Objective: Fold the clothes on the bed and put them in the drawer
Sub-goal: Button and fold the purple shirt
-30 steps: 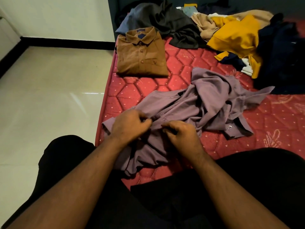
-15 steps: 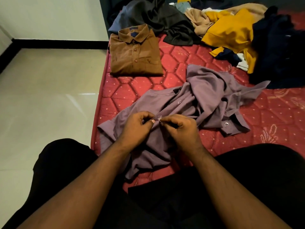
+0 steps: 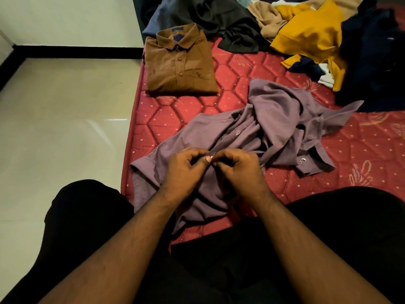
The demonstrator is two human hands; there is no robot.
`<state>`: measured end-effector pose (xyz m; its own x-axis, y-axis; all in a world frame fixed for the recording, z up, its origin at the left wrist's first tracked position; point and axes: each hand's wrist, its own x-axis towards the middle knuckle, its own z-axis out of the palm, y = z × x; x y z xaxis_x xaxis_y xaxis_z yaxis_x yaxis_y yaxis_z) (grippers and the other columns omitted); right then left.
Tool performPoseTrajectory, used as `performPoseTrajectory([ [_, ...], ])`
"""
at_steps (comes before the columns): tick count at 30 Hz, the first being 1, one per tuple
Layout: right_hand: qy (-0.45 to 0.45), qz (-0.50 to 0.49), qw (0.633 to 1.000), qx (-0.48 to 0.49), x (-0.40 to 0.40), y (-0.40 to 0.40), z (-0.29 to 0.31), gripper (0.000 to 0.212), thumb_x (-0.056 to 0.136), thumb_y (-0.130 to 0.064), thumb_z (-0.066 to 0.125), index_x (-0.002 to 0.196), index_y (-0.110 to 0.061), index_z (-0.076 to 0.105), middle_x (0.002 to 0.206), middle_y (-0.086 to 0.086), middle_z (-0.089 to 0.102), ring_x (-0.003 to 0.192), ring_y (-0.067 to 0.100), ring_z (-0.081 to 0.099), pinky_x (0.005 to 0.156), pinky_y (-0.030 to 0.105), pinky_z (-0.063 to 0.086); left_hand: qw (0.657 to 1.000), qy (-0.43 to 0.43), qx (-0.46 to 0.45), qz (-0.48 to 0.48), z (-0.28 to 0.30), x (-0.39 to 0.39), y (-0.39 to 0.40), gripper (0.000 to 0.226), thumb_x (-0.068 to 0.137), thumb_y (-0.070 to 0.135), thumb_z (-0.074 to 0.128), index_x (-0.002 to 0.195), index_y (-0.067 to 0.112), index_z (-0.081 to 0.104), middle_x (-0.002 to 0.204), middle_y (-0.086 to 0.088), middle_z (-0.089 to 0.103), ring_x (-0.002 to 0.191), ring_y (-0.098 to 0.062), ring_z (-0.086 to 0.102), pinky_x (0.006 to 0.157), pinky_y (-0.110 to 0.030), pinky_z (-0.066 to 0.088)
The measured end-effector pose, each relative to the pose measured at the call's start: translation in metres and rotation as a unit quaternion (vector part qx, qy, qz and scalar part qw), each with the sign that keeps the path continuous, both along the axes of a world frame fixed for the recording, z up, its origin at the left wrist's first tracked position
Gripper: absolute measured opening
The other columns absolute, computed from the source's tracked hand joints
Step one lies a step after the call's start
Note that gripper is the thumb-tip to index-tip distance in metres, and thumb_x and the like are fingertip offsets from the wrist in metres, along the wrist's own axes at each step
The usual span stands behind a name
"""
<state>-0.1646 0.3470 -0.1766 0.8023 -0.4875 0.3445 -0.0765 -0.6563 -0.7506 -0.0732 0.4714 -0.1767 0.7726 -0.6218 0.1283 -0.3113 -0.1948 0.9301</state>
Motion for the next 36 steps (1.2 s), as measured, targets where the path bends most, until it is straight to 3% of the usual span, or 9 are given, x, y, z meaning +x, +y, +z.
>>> performPoseTrajectory([
  [7,-0.010,-0.014,0.999,-0.040,0.000,0.006,-0.002,0.010,0.074,-0.005,0.070,0.081,-0.010,0.074,0.077,0.002,0.072,0.071,0.014,0.066,0.068,0.027,0.050,0.998,-0.053,-0.003,0.018,-0.008,0.002,0.007,0.019,0.080,0.022,0.070,0.094,0.011,0.078,0.084,0.003,0.073,0.076,-0.004,0.065,0.071,-0.013,0.047],
  [11,-0.013,-0.026,0.998,-0.051,-0.001,0.007,-0.005,0.007,0.074,-0.004,0.070,0.080,-0.008,0.071,0.075,0.001,0.070,0.070,0.017,0.065,0.067,0.036,0.052,0.994,-0.105,0.010,0.010,-0.009,0.001,0.009,0.015,0.079,0.017,0.074,0.092,0.012,0.078,0.077,0.008,0.066,0.070,0.005,0.059,0.067,-0.007,0.041],
  [14,0.004,-0.008,1.000,0.027,-0.003,0.004,-0.004,0.032,0.075,-0.001,0.072,0.106,-0.010,0.071,0.087,-0.006,0.069,0.075,0.008,0.063,0.077,0.029,0.054,0.993,-0.116,0.010,-0.006,-0.010,0.001,0.011,0.017,0.078,0.018,0.074,0.093,0.011,0.078,0.076,0.009,0.064,0.070,0.007,0.058,0.066,-0.006,0.041],
  [16,0.009,0.023,1.000,0.002,-0.001,0.000,-0.006,0.047,0.075,-0.001,0.071,0.121,-0.010,0.067,0.093,0.000,0.071,0.080,0.008,0.062,0.080,0.020,0.050,0.993,-0.117,0.007,-0.010,-0.010,0.002,0.012,0.019,0.078,0.020,0.073,0.094,0.012,0.078,0.078,0.005,0.067,0.071,0.001,0.060,0.066,-0.009,0.043],
  [19,0.002,0.030,0.998,-0.048,0.002,-0.001,-0.007,0.026,0.073,-0.006,0.070,0.098,-0.003,0.075,0.086,0.010,0.072,0.081,0.012,0.061,0.076,0.024,0.049,0.992,-0.121,0.006,-0.018,-0.012,0.002,0.013,0.020,0.078,0.017,0.074,0.097,0.012,0.078,0.080,-0.002,0.069,0.074,-0.008,0.062,0.066,-0.009,0.044],
  [22,0.027,0.026,0.996,-0.075,0.001,-0.001,-0.007,0.016,0.072,-0.009,0.069,0.087,-0.004,0.074,0.080,0.009,0.072,0.075,0.020,0.065,0.072,0.024,0.046,0.995,-0.097,0.002,-0.025,-0.012,0.002,0.014,0.022,0.079,0.010,0.077,0.100,0.016,0.077,0.079,-0.003,0.069,0.074,-0.010,0.063,0.066,-0.008,0.044],
  [26,0.034,0.029,0.984,-0.171,-0.001,-0.001,-0.007,0.013,0.073,-0.014,0.068,0.082,-0.006,0.073,0.074,0.008,0.071,0.066,0.026,0.067,0.066,0.027,0.043,0.999,-0.020,0.003,-0.038,-0.009,0.001,0.017,0.023,0.079,0.007,0.078,0.095,0.024,0.074,0.081,0.011,0.070,0.073,0.002,0.065,0.069,-0.007,0.045],
  [31,0.058,-0.018,0.985,-0.164,-0.003,0.003,-0.008,0.028,0.080,-0.032,0.055,0.077,-0.010,0.073,0.071,0.006,0.070,0.067,0.027,0.066,0.057,0.035,0.054,0.996,0.071,0.017,-0.054,-0.010,-0.004,0.015,0.021,0.081,0.000,0.074,0.091,0.015,0.065,0.071,0.006,0.063,0.060,0.005,0.055,0.062,-0.010,0.043],
  [36,0.075,-0.057,0.990,-0.110,-0.006,0.004,-0.012,0.021,0.076,-0.034,0.062,0.079,-0.017,0.075,0.075,0.001,0.071,0.072,0.022,0.067,0.062,0.039,0.054,0.990,0.098,0.045,-0.096,-0.011,-0.004,0.013,0.021,0.086,0.001,0.067,0.100,0.017,0.065,0.092,0.004,0.070,0.084,-0.002,0.066,0.076,-0.015,0.051],
])
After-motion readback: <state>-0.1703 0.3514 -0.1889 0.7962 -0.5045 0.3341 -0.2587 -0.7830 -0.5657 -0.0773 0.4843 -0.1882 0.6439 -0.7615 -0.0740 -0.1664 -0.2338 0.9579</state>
